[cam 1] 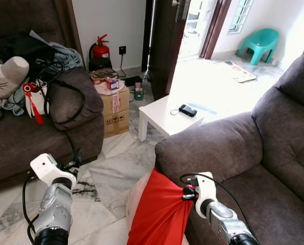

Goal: Move the pillow to the sofa from floor

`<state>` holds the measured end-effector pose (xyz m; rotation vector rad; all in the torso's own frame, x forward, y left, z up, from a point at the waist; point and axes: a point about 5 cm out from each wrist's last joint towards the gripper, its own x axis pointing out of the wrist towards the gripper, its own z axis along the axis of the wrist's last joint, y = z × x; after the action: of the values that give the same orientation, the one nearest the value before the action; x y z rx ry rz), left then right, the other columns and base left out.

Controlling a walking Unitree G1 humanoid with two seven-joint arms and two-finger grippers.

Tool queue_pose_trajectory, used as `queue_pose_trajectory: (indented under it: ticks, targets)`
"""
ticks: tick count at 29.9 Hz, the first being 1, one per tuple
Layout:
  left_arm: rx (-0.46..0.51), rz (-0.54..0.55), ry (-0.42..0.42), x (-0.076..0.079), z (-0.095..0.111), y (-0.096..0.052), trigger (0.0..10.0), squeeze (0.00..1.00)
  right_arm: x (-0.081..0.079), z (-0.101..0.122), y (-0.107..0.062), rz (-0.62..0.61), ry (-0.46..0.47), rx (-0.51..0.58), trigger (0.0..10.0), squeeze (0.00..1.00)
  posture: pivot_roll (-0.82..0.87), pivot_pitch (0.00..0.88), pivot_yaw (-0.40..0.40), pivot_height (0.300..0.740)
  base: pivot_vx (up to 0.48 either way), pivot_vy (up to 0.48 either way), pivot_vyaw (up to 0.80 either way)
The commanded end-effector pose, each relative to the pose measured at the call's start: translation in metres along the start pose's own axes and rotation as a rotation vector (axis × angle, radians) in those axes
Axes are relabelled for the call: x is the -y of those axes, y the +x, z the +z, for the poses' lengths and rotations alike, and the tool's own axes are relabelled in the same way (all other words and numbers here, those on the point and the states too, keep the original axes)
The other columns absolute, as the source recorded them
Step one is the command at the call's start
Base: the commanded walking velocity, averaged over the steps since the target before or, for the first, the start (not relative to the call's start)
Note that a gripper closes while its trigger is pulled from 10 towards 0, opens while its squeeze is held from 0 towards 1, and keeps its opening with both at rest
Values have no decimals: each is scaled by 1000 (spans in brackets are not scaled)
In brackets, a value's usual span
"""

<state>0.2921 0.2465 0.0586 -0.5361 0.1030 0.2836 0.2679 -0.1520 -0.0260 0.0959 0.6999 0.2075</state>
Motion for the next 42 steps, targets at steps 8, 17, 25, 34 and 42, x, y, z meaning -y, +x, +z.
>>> queue_pose_trajectory:
  ticks: [8,17,25,34,42]
  targets:
    - [-32,-63,147,18,-12,-3,10000,0,3,42,3,-22,26,180,10000,0,165,0,-119,740,0,0,0]
    - [-29,-84,157,20,-15,-4,10000,0,3,43,5,-37,39,186,10000,0,162,0,-116,740,-27,0,0]
    - [-29,-94,161,21,-16,-5,10000,0,2,46,5,-39,25,194,10000,0,159,0,-116,740,-295,0,0]
    - [-31,-101,177,22,-18,-6,10000,0,2,47,6,-52,11,194,10000,0,161,0,-116,740,-337,0,0]
    - [-27,-104,183,22,-17,-5,10000,0,1,48,6,-51,13,212,10000,0,158,0,-115,740,-337,0,0]
